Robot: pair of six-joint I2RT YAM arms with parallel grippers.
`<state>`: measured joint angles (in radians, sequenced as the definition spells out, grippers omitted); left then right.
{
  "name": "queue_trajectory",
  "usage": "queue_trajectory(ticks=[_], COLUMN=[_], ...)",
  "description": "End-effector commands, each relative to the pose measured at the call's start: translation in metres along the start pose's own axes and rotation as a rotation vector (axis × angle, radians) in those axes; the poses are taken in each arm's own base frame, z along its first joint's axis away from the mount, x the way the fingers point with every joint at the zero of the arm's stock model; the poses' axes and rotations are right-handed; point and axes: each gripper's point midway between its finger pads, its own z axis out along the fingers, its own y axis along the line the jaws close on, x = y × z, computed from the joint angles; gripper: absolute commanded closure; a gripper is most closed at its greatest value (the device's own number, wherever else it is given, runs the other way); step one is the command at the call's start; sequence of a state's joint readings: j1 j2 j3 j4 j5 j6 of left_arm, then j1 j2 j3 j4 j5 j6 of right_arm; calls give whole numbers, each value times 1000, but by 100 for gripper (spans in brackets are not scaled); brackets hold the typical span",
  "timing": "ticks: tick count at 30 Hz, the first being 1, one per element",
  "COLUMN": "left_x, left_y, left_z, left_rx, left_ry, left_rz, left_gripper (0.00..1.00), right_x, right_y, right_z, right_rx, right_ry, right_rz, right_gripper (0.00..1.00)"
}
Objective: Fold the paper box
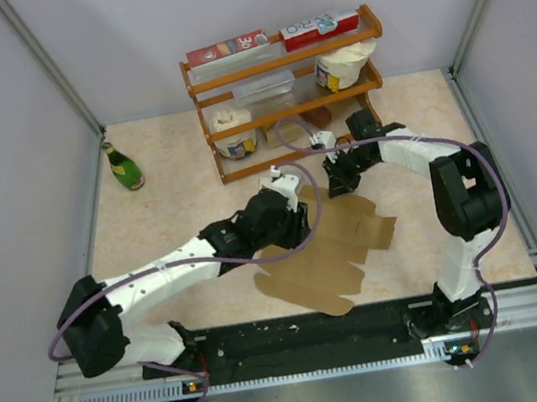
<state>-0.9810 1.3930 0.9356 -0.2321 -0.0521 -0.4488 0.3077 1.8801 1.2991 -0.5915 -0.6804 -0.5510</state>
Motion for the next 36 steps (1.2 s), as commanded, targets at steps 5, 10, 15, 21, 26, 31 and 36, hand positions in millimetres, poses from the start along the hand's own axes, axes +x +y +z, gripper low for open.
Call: queue_trajectory(ticks=[5, 10, 15, 21, 26, 31, 36], left_x=[-60, -76, -82, -87, -87, -82, -81], left_y=[38, 66, 83, 92, 96, 97, 98], left_z=[-61, -81, -89, -97, -99, -98, -99], left_rx=[-89, -134, -172, -191, -196, -193, -194], left_ry=[-215, -288, -297, -323, -331, -325, -330], left_rz=[-54, -83, -75, -72, -75, -85, -92], left_gripper=[54, 58, 55, 40, 36, 36, 37], right_x=[-11, -1, 2, -5, -13, -11, -7], right_y=[32, 38, 40, 46, 48, 50, 56], right_z=[-25, -20, -22, -39, -53, -62, -60], right_rx=[71, 177, 318, 393, 459, 506, 491], right_ry=[-18, 74, 126, 42, -46, -93, -122], right_rz=[14, 54, 60, 118, 194, 282, 304], right_gripper=[100, 100, 100, 100, 100, 100, 100])
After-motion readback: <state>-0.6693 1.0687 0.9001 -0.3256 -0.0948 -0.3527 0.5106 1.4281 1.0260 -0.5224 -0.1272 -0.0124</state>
